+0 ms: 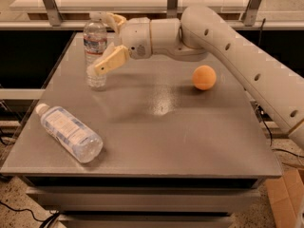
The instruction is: Place water bottle upright
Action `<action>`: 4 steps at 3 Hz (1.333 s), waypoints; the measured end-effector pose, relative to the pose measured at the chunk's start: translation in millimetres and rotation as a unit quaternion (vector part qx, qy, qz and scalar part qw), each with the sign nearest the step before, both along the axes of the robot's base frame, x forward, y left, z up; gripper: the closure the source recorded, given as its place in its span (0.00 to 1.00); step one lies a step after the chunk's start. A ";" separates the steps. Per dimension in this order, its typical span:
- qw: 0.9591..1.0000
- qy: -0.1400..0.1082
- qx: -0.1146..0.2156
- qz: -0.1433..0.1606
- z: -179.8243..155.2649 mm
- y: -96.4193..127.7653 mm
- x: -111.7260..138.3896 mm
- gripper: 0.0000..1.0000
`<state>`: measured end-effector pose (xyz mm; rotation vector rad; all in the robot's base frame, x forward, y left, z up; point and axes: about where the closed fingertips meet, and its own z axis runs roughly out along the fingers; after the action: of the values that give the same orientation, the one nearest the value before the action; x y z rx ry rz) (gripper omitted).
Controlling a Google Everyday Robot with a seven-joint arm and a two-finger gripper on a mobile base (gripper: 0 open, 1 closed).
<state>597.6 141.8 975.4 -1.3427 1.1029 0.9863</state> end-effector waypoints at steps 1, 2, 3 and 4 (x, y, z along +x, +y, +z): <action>1.000 -0.008 -0.003 -0.004 6.4 -3.4 -2.6 0.00; 1.000 -0.013 -0.003 -0.007 9.3 -4.9 -3.5 0.00; 1.000 -0.017 -0.004 -0.008 11.1 -5.9 -4.2 0.00; 1.000 -0.022 -0.004 -0.009 12.3 -6.5 -4.6 0.00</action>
Offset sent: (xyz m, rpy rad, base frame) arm -0.0027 -0.0143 0.0149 -0.0100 -0.0465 -0.0357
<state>592.9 135.3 987.7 -1.3517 1.0853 0.9362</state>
